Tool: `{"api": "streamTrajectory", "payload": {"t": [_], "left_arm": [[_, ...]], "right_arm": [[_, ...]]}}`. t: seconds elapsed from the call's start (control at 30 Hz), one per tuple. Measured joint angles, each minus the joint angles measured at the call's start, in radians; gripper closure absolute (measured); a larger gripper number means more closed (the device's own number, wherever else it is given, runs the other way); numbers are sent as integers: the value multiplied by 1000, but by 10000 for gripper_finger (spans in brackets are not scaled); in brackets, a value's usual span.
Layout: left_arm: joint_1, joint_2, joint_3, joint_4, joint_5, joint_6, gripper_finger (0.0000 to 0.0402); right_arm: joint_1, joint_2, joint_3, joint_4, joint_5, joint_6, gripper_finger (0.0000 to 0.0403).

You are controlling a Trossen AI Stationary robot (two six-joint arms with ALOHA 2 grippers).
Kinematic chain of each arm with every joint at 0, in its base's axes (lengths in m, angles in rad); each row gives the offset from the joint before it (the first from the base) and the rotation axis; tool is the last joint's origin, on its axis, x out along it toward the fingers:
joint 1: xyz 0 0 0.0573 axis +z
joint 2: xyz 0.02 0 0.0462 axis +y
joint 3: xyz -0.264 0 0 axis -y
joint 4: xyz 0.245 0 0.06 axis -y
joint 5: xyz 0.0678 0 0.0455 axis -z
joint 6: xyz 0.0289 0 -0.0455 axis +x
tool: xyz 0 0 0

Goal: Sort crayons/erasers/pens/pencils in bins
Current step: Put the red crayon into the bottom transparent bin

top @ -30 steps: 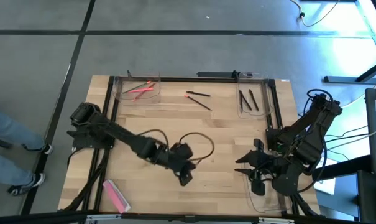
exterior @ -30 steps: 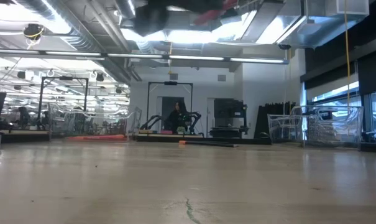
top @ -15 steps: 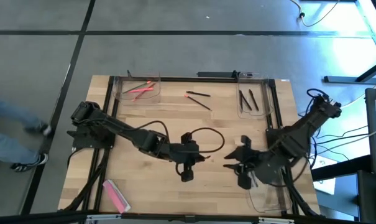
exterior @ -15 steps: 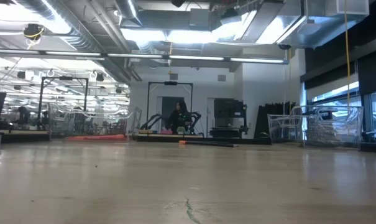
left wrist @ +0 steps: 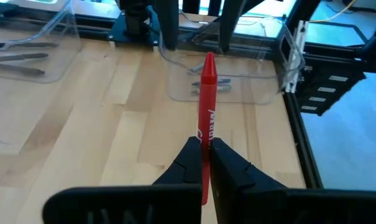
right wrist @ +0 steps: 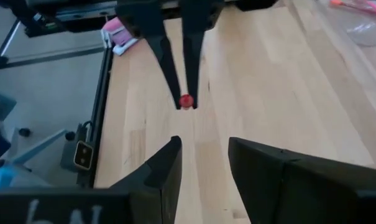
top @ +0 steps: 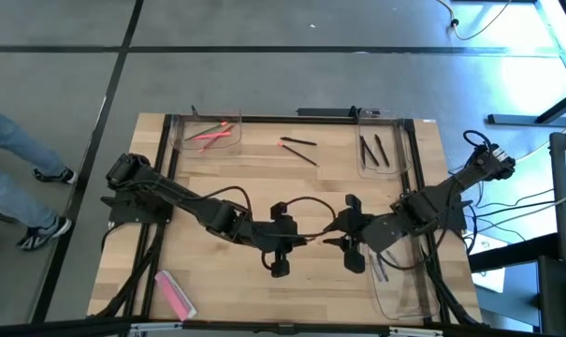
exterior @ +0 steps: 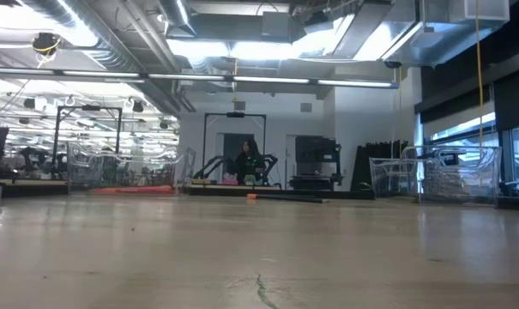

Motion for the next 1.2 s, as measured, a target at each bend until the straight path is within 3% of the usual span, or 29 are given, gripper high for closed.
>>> {"api": "streamTrajectory", "payload": {"t": [0.27,0.87,1.2], "left_arm": [[0,0,0,0,-11,-2,401],[1,0,0,-4,-27,-2,401],[1,0,0,-4,-29,-2,401]], "right_arm": [[-52,55,0,76,-84,-102,269],[-64,98,0,176,-80,-202,270],[-65,98,0,172,-79,-205,331]]}}
